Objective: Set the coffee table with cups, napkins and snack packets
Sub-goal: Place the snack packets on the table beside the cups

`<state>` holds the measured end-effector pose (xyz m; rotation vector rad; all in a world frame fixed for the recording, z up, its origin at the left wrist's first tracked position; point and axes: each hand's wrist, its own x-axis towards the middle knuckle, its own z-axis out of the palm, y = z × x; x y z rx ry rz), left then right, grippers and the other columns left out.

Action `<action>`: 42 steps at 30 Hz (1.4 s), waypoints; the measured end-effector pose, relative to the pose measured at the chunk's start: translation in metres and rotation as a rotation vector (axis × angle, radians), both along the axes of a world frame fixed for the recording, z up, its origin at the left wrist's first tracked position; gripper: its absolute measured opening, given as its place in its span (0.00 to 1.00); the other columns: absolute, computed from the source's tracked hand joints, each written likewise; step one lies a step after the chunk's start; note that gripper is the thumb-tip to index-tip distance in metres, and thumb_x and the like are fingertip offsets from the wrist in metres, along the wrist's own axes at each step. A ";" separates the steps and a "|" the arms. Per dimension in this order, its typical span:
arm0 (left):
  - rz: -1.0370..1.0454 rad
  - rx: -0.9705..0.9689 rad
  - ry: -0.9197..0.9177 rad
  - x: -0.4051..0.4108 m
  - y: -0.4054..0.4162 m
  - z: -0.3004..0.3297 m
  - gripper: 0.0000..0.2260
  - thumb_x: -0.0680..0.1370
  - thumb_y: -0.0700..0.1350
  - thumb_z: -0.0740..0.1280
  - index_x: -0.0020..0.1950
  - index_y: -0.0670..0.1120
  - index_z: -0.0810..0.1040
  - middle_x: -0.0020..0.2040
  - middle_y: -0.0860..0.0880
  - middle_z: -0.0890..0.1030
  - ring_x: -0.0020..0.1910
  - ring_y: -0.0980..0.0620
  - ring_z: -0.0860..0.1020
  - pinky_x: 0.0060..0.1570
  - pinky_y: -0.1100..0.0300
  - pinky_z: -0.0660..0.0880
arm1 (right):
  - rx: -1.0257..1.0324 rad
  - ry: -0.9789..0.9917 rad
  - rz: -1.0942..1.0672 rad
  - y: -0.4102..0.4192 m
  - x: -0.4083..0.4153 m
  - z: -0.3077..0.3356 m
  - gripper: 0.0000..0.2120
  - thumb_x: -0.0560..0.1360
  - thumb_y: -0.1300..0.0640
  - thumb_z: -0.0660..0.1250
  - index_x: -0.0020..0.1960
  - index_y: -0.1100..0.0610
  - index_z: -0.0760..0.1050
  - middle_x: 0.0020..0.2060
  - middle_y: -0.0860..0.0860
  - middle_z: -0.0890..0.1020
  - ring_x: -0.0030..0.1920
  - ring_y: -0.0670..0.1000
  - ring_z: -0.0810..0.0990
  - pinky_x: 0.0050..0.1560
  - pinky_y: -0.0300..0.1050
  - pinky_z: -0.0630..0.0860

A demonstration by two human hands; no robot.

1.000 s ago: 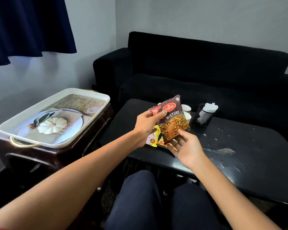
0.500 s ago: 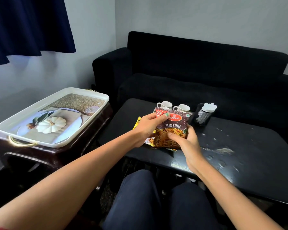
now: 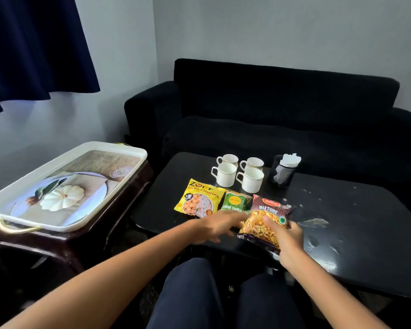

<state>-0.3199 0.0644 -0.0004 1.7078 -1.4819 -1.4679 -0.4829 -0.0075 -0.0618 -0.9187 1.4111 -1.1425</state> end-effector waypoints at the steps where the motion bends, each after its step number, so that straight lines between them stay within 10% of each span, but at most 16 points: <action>1: -0.011 -0.003 -0.018 -0.002 -0.001 -0.003 0.25 0.80 0.62 0.53 0.74 0.53 0.64 0.70 0.51 0.71 0.64 0.49 0.72 0.59 0.50 0.69 | 0.025 0.004 -0.001 -0.005 -0.003 -0.006 0.20 0.68 0.60 0.75 0.57 0.64 0.74 0.51 0.58 0.81 0.50 0.58 0.79 0.50 0.49 0.75; 6: -0.030 -0.065 -0.070 -0.006 -0.007 -0.021 0.18 0.81 0.57 0.56 0.67 0.51 0.70 0.60 0.50 0.74 0.44 0.64 0.71 0.38 0.70 0.67 | 0.078 0.052 0.035 -0.024 -0.017 -0.018 0.22 0.73 0.62 0.70 0.64 0.66 0.69 0.57 0.60 0.78 0.54 0.59 0.77 0.57 0.49 0.73; 11: 0.023 -0.120 -0.189 -0.008 -0.012 -0.041 0.18 0.80 0.55 0.61 0.67 0.51 0.71 0.65 0.49 0.75 0.59 0.54 0.73 0.60 0.60 0.70 | -0.083 0.540 0.103 -0.019 -0.022 -0.026 0.30 0.74 0.53 0.68 0.72 0.56 0.60 0.70 0.55 0.66 0.69 0.59 0.65 0.69 0.58 0.60; 17: -0.102 -0.403 -0.829 -0.017 -0.023 -0.066 0.25 0.78 0.58 0.60 0.73 0.54 0.60 0.74 0.50 0.60 0.73 0.47 0.59 0.69 0.48 0.60 | -0.455 1.202 0.416 -0.004 -0.037 -0.049 0.29 0.77 0.41 0.59 0.75 0.47 0.55 0.76 0.48 0.53 0.75 0.52 0.53 0.72 0.53 0.54; 25: -0.089 -0.441 -1.038 -0.024 -0.048 -0.108 0.35 0.79 0.60 0.54 0.77 0.55 0.37 0.78 0.51 0.36 0.77 0.46 0.36 0.73 0.44 0.37 | -0.410 1.212 0.477 -0.013 -0.037 -0.067 0.29 0.78 0.40 0.54 0.76 0.42 0.47 0.77 0.45 0.45 0.77 0.53 0.47 0.73 0.52 0.50; 42: -0.033 -0.475 -1.034 -0.024 -0.067 -0.123 0.32 0.79 0.61 0.53 0.78 0.56 0.43 0.79 0.52 0.42 0.77 0.47 0.41 0.72 0.44 0.45 | -0.410 1.174 0.515 -0.055 -0.028 -0.072 0.28 0.78 0.43 0.56 0.75 0.42 0.51 0.77 0.44 0.45 0.77 0.54 0.48 0.73 0.59 0.51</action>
